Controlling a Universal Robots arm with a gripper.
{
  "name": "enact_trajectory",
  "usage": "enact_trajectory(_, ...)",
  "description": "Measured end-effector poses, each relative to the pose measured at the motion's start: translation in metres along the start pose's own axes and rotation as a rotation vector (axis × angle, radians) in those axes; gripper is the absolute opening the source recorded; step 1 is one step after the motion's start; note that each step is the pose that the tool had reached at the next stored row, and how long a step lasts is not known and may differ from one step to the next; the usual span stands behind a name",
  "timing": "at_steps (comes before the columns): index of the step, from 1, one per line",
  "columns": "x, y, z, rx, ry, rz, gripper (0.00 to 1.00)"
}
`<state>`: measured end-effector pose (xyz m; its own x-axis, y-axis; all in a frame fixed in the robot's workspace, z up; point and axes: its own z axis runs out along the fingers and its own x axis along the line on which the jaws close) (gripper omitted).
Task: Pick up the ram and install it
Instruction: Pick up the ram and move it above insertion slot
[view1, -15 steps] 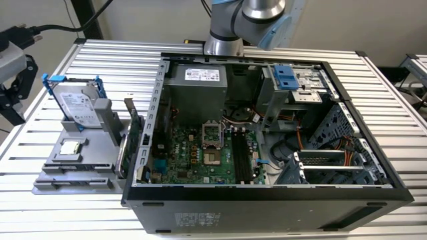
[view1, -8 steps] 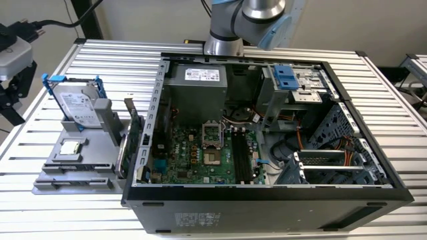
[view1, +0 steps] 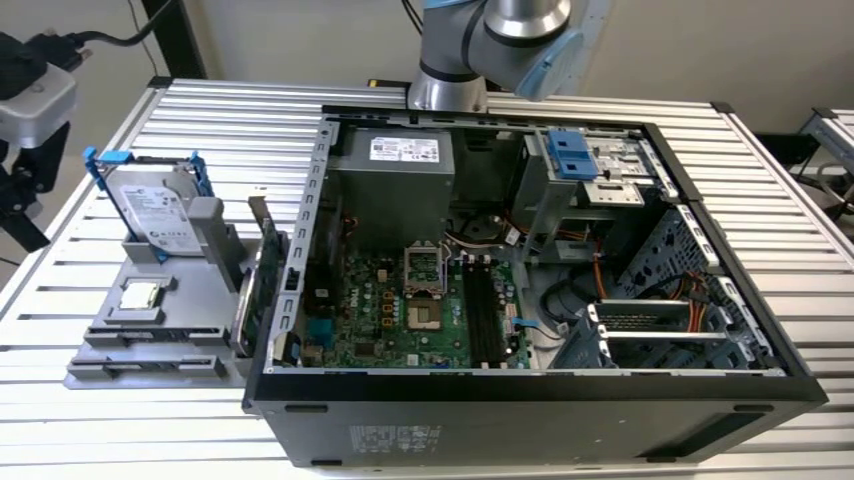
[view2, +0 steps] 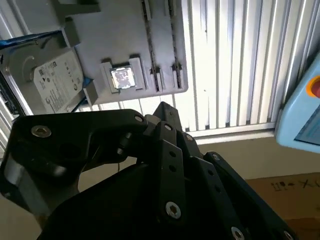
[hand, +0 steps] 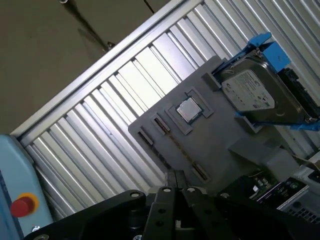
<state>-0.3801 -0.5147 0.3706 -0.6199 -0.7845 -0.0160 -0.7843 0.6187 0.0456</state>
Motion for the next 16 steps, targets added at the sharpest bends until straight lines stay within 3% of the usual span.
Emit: enact_trajectory(16,0.0000,-0.0002,0.0002,-0.0028,0.0119,-0.285,0.00)
